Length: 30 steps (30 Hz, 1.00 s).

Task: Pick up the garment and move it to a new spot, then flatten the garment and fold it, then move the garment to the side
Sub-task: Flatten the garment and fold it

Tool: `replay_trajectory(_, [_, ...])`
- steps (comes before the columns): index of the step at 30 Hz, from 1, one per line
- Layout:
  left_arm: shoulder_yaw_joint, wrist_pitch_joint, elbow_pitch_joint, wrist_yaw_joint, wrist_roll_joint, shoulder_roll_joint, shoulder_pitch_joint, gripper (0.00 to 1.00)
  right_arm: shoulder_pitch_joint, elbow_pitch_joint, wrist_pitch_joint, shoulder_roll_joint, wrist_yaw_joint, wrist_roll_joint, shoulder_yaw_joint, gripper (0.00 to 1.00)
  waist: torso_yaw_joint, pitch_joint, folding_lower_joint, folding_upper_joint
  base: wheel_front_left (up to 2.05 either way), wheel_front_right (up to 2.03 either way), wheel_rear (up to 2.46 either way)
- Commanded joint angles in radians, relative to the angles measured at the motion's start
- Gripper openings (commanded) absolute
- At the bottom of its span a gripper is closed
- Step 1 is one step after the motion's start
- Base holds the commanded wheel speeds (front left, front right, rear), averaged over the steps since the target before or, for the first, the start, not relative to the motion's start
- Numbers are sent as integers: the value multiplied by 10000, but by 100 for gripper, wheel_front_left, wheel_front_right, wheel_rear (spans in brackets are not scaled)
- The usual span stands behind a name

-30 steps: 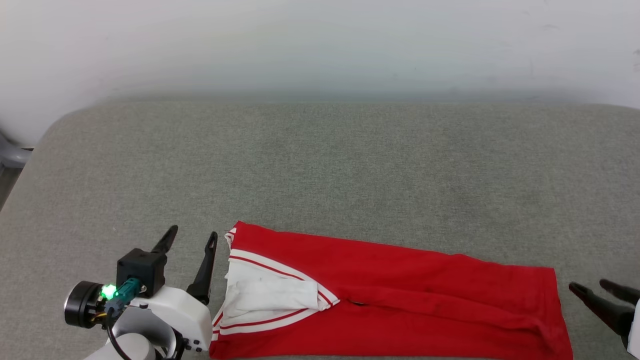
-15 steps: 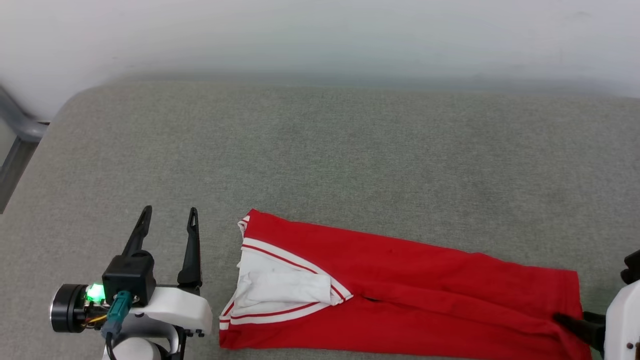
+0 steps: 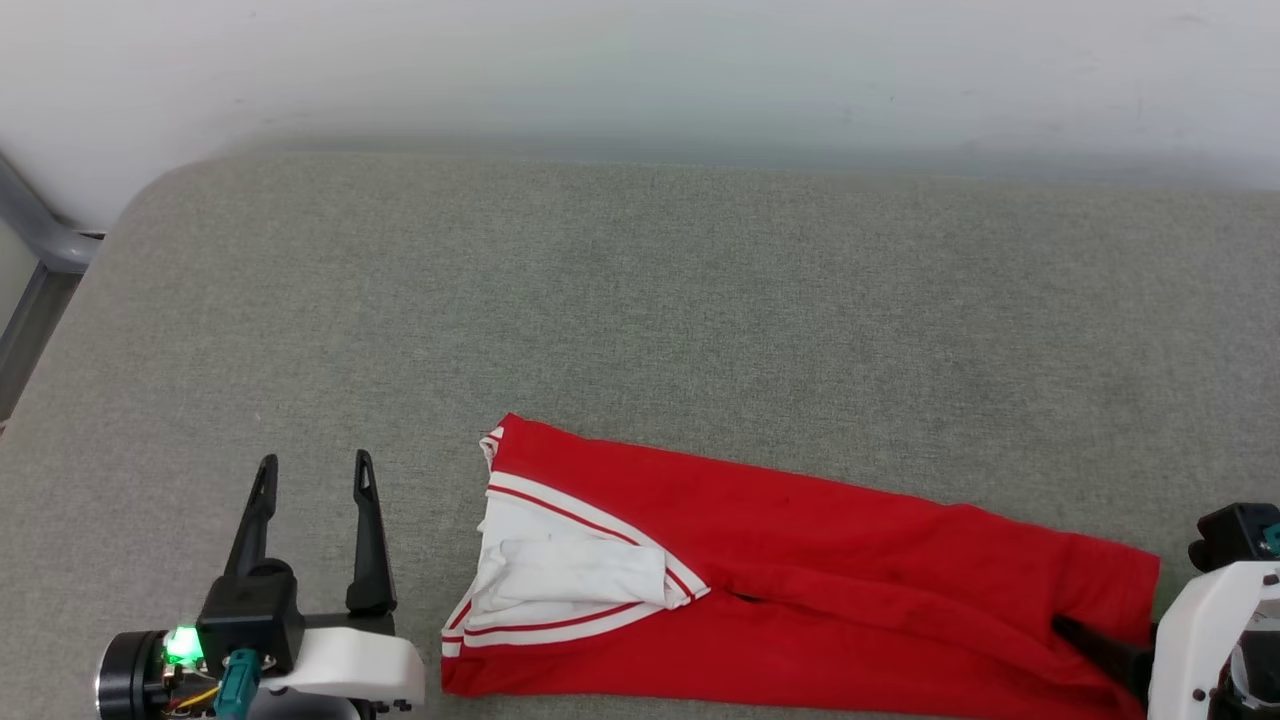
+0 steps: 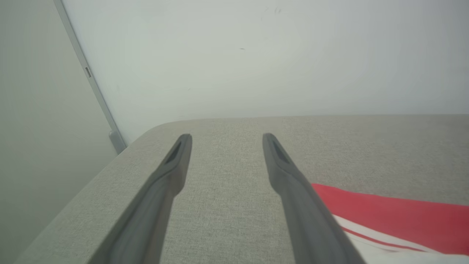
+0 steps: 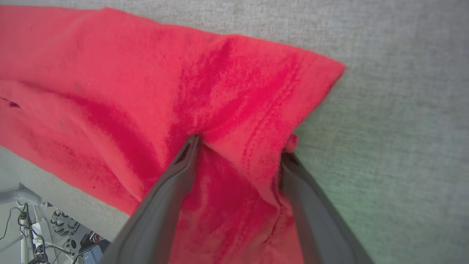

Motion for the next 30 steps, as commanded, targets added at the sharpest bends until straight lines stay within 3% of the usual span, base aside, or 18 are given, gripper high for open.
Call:
replay_trajectory(1, [156, -48, -12, -153, 216, -174, 196, 100, 107, 44, -124, 287, 30, -7, 334, 100, -6, -26, 0, 0, 0, 0, 0])
replay_trajectory(2, [269, -48, 16, -301, 362, -290, 290, 100, 106, 66, -341, 232, 30, -61, 411, 96, -20, -47, 0, 0, 0, 0, 0])
replay_trajectory(3, [385, -48, 26, -426, 497, -417, 359, 100, 109, 125, -528, 185, 28, -69, 460, 29, -32, -73, 0, 0, 0, 0, 0])
replay_trajectory(4, [490, -48, 49, -563, 674, -527, 420, 100, 123, 180, -662, 151, 28, -24, 516, 0, -49, -106, 0, 0, 0, 0, 0])
replay_trajectory(11, [1148, -49, 200, -1293, 1419, -1177, 807, 100, 58, 656, -1480, -506, 7, 285, 502, 0, -110, -327, 0, 0, 0, 0, 0])
replay_trajectory(21, [1806, -49, 319, -1799, 2068, -1688, 1074, 100, -240, 1375, -1837, -1599, 8, 86, 371, 0, -122, -565, 0, 0, 0, 0, 0])
replay_trajectory(26, [2046, -49, 344, -2041, 2281, -1859, 1220, 100, -240, 801, -1772, -1911, 10, 326, 303, 0, -147, -623, 0, 0, 0, 0, 0])
replay_trajectory(30, [2200, -49, 309, -2226, 2427, -2085, 1395, 100, 200, -532, -1572, -1938, 13, 998, 11, 0, -132, -740, 0, 0, 0, 0, 0])
